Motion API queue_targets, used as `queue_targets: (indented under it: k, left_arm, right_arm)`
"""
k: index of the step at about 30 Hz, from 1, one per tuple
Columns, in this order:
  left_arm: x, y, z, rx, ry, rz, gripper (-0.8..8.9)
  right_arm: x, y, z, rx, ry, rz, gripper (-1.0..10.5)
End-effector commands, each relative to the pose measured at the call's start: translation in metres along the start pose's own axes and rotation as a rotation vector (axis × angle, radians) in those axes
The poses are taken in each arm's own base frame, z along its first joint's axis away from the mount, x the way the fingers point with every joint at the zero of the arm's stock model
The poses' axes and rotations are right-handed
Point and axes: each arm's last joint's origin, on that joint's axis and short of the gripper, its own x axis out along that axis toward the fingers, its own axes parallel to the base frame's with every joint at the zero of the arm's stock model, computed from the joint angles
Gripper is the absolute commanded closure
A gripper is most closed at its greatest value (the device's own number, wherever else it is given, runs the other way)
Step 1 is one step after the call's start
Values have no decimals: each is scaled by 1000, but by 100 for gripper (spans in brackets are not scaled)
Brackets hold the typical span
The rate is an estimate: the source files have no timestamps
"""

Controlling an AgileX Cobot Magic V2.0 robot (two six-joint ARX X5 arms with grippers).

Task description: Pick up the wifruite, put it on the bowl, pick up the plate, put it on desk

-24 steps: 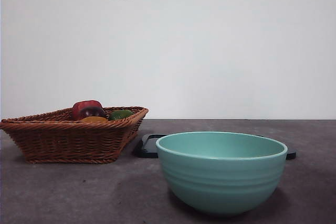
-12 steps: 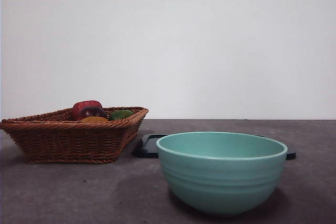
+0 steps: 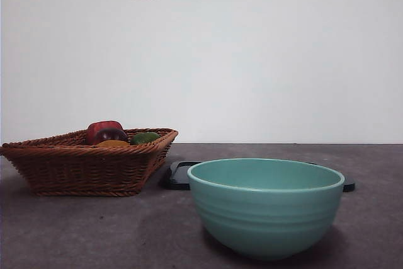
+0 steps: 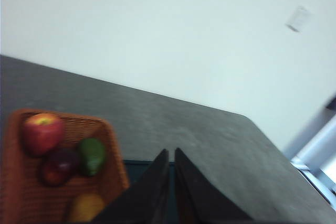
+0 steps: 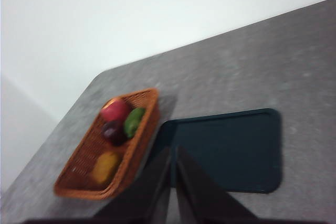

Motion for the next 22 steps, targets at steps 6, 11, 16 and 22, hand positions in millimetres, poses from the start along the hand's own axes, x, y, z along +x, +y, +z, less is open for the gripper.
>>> queue_targets:
  k: [6,11,16,22]
  left_arm:
    - [16,-13,24,121,190,-150,796]
    - [27,-15,28,146,308,-191,797]
    - [37,-15,26,137,451,-189,796]
    - [47,-17,22,137,526,-211,791]
  right_arm:
    - [2,22,32,-113,119,92,937]
    - [2,32,40,-198,234,109,937]
    - [0,39,41,-260,270,163,937]
    - [0,40,40,-266,277,181,936]
